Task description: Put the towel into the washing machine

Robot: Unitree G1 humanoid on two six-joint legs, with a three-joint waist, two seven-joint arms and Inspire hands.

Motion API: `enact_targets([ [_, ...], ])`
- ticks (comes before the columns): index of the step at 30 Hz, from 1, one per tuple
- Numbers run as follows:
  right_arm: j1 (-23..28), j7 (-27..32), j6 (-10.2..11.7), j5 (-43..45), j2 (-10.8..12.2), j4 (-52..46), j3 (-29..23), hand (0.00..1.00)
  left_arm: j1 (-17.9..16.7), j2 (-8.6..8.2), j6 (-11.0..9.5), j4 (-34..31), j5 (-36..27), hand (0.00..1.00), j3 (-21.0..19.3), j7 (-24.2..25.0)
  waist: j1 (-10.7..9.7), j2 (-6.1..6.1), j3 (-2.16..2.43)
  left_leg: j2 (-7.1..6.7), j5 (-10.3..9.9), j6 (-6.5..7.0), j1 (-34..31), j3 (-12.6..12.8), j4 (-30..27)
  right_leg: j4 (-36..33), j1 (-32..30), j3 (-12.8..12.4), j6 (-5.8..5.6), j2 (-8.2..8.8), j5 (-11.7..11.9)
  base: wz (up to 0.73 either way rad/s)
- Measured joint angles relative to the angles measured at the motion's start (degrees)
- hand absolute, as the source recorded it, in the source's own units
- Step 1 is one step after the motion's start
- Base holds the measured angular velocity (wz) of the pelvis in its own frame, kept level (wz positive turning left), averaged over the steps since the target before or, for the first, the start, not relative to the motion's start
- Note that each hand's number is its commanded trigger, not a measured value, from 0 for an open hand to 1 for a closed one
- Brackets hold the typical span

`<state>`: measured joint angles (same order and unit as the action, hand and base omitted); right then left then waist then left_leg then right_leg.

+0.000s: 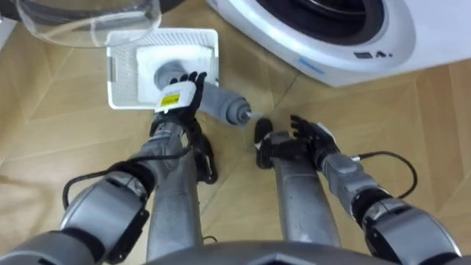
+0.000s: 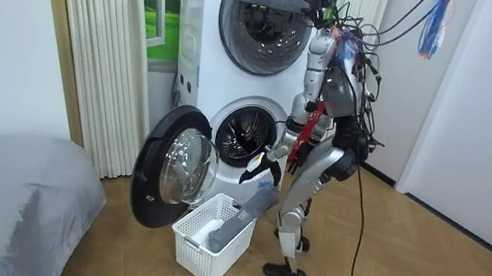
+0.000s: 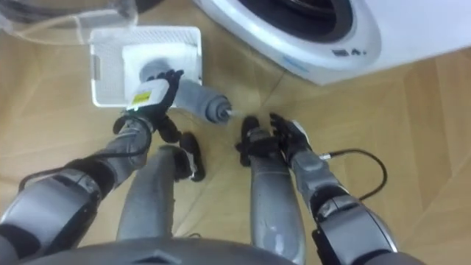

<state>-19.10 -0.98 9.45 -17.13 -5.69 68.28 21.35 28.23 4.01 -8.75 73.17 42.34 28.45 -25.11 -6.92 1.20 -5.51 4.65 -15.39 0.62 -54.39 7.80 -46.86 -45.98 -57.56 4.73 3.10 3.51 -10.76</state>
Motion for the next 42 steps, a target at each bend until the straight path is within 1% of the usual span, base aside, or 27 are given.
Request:
enact_targets([
  [2,-0.52,0.69,0.36,-0.74,0.01,-1.47,0.58,0.00,0.80,-0.02,-0.03,-0.01,0.01,0.00,1.37,-0.70,-0.10,0.00,0.00,0.77,-0.65,-0.19,-3.35,-0.18,-2.65,-1.88,-3.19,0.00,0.29,-0.33,-0.14,-0.09],
  [5,-1.29,0.89,1.28,-1.61,-0.04,-2.45,1.76,0.00,2.09,0.09,-0.02,0.00,0.22,0.00,2.23,-1.37,-0.89,0.00,0.00,1.16,-0.90,-0.11,-6.42,-0.12,-4.63,-3.79,-6.40,0.01,0.50,-0.53,-0.35,-0.05],
  [6,-1.82,0.85,1.30,-2.36,-0.12,-2.74,2.35,0.00,2.86,0.07,-0.03,0.00,0.47,0.00,2.42,-1.83,-0.96,-0.01,0.00,1.71,-1.13,-0.15,-7.64,0.04,-5.54,-4.26,-7.49,0.04,0.54,-0.56,-0.35,-0.11],
  [8,-2.08,0.76,1.39,-3.30,-0.24,-3.35,2.81,0.00,3.90,0.06,-0.03,0.00,0.75,0.00,3.29,-2.44,-1.49,-0.02,-0.01,1.79,-1.27,-0.25,-8.84,0.10,-6.39,-5.22,-8.83,0.07,0.79,-0.54,-0.44,-0.05],
  [9,-2.31,0.64,1.74,-3.98,-0.24,-3.54,3.52,0.00,4.40,0.17,-0.04,0.00,1.05,0.00,3.39,-2.97,-2.10,-0.03,-0.01,1.81,-1.36,-0.28,-9.40,0.13,-6.87,-5.89,-9.53,0.09,1.01,-0.57,-0.60,0.00],
  [12,-2.47,0.54,2.06,-5.14,-0.03,-4.58,4.56,0.00,5.41,1.20,-0.32,0.00,1.06,0.00,5.11,-3.42,-3.52,-0.08,0.01,2.29,-1.67,-0.59,-10.75,0.10,-7.94,-6.92,-10.90,0.20,1.43,-0.55,-0.88,-0.03],
  [13,-2.65,0.70,2.46,-5.27,0.23,-4.83,5.01,0.00,5.78,1.75,-0.38,0.00,1.14,0.00,5.79,-3.42,-4.05,-0.08,0.01,2.60,-1.80,-0.71,-11.47,0.09,-8.40,-7.17,-11.66,0.31,1.58,-0.70,-0.89,-0.05],
  [15,-2.66,1.02,2.90,-5.68,0.60,-6.01,5.43,0.00,6.47,2.52,-0.41,-0.02,1.19,0.00,6.89,-3.54,-4.89,-0.08,0.02,2.64,-1.82,-0.84,-12.86,-0.02,-9.00,-8.03,-13.07,0.31,1.92,-0.75,-1.01,0.03],
  [16,-2.88,1.19,3.16,-5.86,0.72,-6.33,5.76,0.00,6.77,3.04,-0.41,-0.02,1.25,0.00,7.77,-3.57,-5.62,-0.09,0.02,2.64,-1.86,-0.94,-13.67,-0.16,-9.39,-8.57,-13.95,0.31,2.14,-0.79,-1.15,0.05],
  [19,-3.30,1.29,3.70,-7.61,0.91,-6.79,6.62,0.00,7.60,3.17,-0.41,-0.02,3.56,0.00,9.07,-3.61,-5.94,-0.10,0.03,3.08,-2.38,-1.38,-15.72,-0.60,-11.10,-10.15,-15.88,0.04,2.66,-1.52,-1.47,0.00],
  [22,-3.43,1.19,3.69,-7.64,0.90,-7.57,6.70,0.00,7.98,3.14,-0.41,-0.04,5.28,0.00,10.07,-3.98,-6.06,-0.12,0.04,3.52,-2.67,-1.65,-16.76,-0.73,-11.88,-10.81,-16.91,0.20,2.99,-1.76,-1.76,-0.01],
  [23,-3.43,1.16,3.68,-7.64,0.91,-7.87,6.79,0.00,8.03,3.12,-0.41,-0.05,5.79,0.15,10.08,-4.18,-6.19,-0.12,0.04,3.62,-2.74,-1.77,-16.99,-0.81,-11.99,-10.88,-17.15,0.25,3.01,-1.86,-1.83,0.00],
  [24,-3.43,1.11,3.68,-7.64,0.93,-7.98,6.86,0.00,8.05,3.13,-0.40,-0.05,5.89,0.76,10.08,-4.27,-6.34,-0.12,0.04,3.63,-2.74,-1.79,-17.08,-0.83,-11.98,-10.90,-17.25,0.26,3.04,-1.89,-1.85,0.00],
  [26,-3.46,0.93,3.72,-7.81,1.01,-8.35,7.35,0.00,8.26,3.18,-0.40,-0.05,6.35,1.00,10.08,-4.39,-6.90,-0.12,0.04,3.70,-2.78,-1.88,-17.34,-0.84,-11.98,-10.98,-17.59,0.27,3.20,-1.97,-1.88,0.00],
  [34,-3.57,1.02,3.72,-9.61,1.06,-8.28,7.97,0.00,8.86,3.35,-0.33,0.07,7.27,1.00,12.54,-4.47,-7.20,-0.20,0.02,3.65,-3.11,-2.21,-17.23,-0.91,-12.02,-11.62,-17.65,0.36,3.73,-1.81,-2.46,0.01],
  [36,-3.98,1.01,3.59,-9.64,1.20,-8.21,8.43,0.00,8.84,3.65,-0.30,0.55,7.19,1.00,13.20,-4.29,-7.60,-0.48,-0.12,3.63,-3.24,-2.09,-17.26,-1.00,-12.03,-11.68,-17.71,0.43,3.81,-1.77,-2.57,0.02],
  [37,-4.26,0.93,3.60,-9.60,1.35,-8.28,8.83,0.00,8.80,4.10,-0.26,0.59,7.19,1.00,13.64,-3.84,-8.01,-0.74,-0.21,3.64,-3.36,-1.90,-17.45,-1.00,-12.02,-11.72,-17.92,0.44,3.84,-1.77,-2.62,0.00],
  [39,-4.53,0.85,3.61,-9.61,1.76,-8.28,8.88,0.00,8.79,4.54,0.08,0.59,7.22,1.00,14.12,-3.01,-8.58,-0.90,-0.13,3.66,-3.36,-1.89,-18.02,-1.00,-12.03,-11.73,-18.51,0.44,3.82,-1.77,-2.64,0.00],
  [42,-4.72,0.79,3.54,-9.69,1.84,-8.24,8.87,0.00,9.01,4.65,0.94,0.60,7.38,1.00,14.68,-1.77,-8.68,-0.92,-0.13,3.64,-3.55,-1.88,-18.38,-1.00,-12.05,-11.69,-18.85,0.48,3.89,-1.74,-2.67,0.00],
])
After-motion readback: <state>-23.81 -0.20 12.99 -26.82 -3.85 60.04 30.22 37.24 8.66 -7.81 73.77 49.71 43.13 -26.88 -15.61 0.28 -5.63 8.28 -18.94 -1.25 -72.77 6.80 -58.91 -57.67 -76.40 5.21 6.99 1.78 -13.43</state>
